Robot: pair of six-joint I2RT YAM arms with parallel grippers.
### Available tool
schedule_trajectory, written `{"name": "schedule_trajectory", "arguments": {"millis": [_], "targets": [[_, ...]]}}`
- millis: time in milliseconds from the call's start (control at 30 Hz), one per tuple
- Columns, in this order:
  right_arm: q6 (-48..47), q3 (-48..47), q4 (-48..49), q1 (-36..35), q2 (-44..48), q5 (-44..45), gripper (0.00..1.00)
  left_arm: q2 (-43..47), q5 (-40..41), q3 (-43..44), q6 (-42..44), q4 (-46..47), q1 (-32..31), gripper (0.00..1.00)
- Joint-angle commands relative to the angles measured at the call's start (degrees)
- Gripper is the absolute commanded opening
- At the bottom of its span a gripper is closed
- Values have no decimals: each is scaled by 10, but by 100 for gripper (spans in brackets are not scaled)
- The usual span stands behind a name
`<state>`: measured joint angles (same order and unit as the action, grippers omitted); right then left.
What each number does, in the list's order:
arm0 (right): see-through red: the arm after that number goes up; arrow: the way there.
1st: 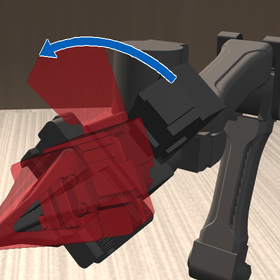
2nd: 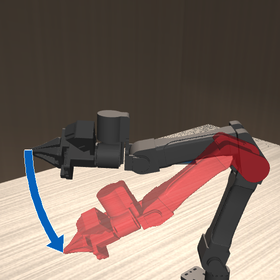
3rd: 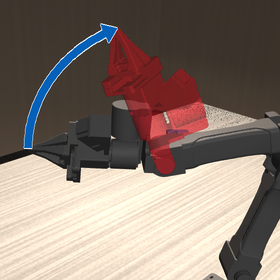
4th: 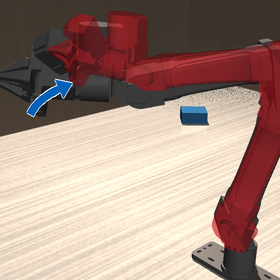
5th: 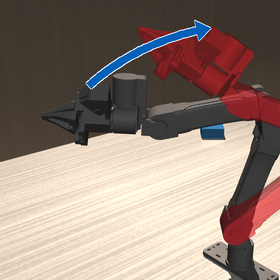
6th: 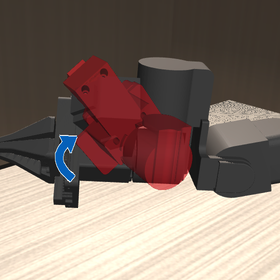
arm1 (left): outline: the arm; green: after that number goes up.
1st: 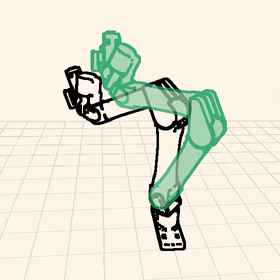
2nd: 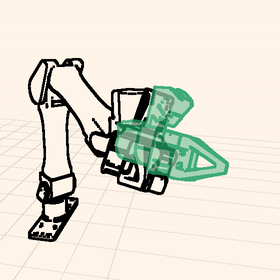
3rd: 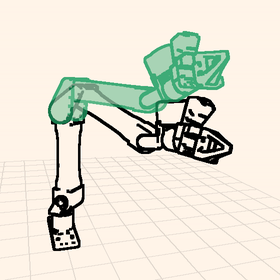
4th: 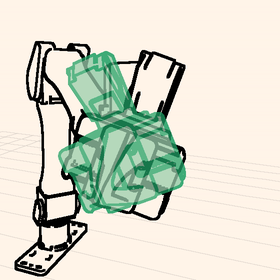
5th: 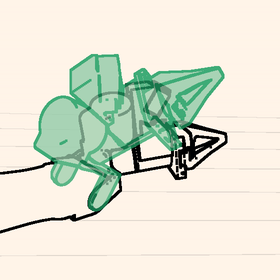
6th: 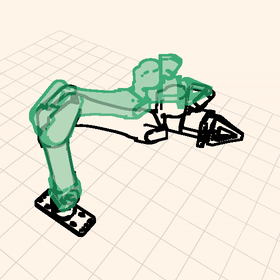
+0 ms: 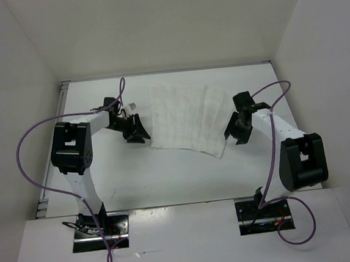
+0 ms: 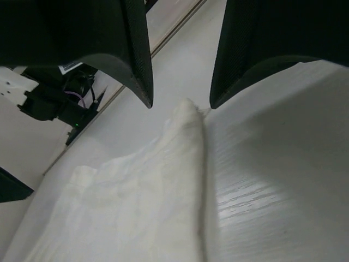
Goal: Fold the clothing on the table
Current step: Fold the skirt
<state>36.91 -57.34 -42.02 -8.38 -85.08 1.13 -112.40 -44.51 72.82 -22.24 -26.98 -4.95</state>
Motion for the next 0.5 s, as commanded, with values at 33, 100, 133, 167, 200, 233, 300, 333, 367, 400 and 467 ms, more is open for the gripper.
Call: {"name": "schedule_trajectory", "arguments": {"millis": [33, 100, 133, 167, 200, 233, 300, 333, 367, 400, 467], "targets": [[23, 16, 27, 1, 17, 15, 56, -9, 72, -27, 21, -13, -8, 52], [23, 22, 27, 1, 28, 15, 56, -16, 67, -34, 21, -8, -13, 52], [28, 29, 27, 1, 28, 15, 56, -24, 61, -39, 16, -1, -13, 51], [28, 29, 21, 1, 33, 15, 56, -32, 56, -39, 10, 5, -19, 51], [33, 29, 21, 1, 33, 20, 56, -32, 49, -39, 10, 5, -19, 51], [33, 29, 21, -5, 33, 20, 56, -40, 49, -39, 3, 12, -25, 51], [39, 29, 21, -5, 33, 20, 56, -47, 36, -44, -4, 18, -31, 51], [39, 29, 21, -5, 33, 20, 56, -54, 36, -44, -10, 25, -37, 51], [39, 29, 21, -5, 33, 20, 56, -60, 36, -44, -16, 25, -37, 51], [39, 29, 16, -5, 33, 20, 56, -60, 30, -44, -16, 30, -43, 49], [44, 29, 16, -5, 33, 20, 56, -70, 30, -44, -22, 30, -43, 48]]}}
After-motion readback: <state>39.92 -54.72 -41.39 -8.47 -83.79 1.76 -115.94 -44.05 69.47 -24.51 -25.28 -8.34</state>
